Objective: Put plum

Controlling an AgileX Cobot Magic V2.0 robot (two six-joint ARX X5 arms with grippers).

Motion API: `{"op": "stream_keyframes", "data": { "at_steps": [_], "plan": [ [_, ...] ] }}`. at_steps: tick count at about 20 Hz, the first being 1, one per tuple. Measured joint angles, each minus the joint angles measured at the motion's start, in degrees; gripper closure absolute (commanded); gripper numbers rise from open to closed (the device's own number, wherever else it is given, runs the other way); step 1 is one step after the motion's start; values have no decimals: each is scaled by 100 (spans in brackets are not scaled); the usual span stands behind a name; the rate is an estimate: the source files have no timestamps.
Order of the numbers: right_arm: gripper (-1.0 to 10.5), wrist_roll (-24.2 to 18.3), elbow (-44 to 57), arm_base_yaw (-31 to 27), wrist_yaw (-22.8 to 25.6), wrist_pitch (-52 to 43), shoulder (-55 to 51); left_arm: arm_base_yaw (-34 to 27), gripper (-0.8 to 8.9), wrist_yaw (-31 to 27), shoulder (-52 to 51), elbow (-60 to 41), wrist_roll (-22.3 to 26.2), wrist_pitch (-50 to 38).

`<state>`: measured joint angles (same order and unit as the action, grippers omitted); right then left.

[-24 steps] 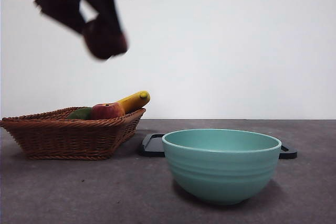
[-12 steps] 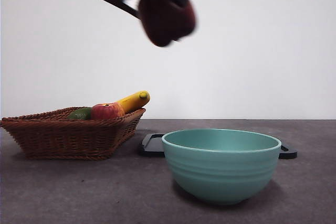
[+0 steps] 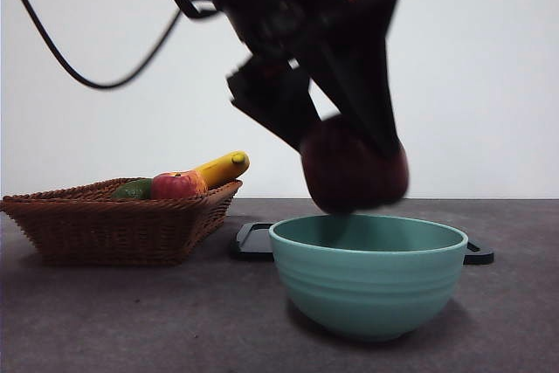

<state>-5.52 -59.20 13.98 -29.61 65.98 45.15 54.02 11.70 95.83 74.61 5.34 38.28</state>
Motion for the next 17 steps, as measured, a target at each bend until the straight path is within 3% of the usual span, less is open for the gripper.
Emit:
{"op": "stream_keyframes", "data": {
  "at_steps": [4,17],
  "plan": [
    [548,0,0,0,0,0,0,96,569,-299,404,0,109,-92],
    [548,0,0,0,0,0,0,201,542,-540,789,0,446,-295]
  ]
}}
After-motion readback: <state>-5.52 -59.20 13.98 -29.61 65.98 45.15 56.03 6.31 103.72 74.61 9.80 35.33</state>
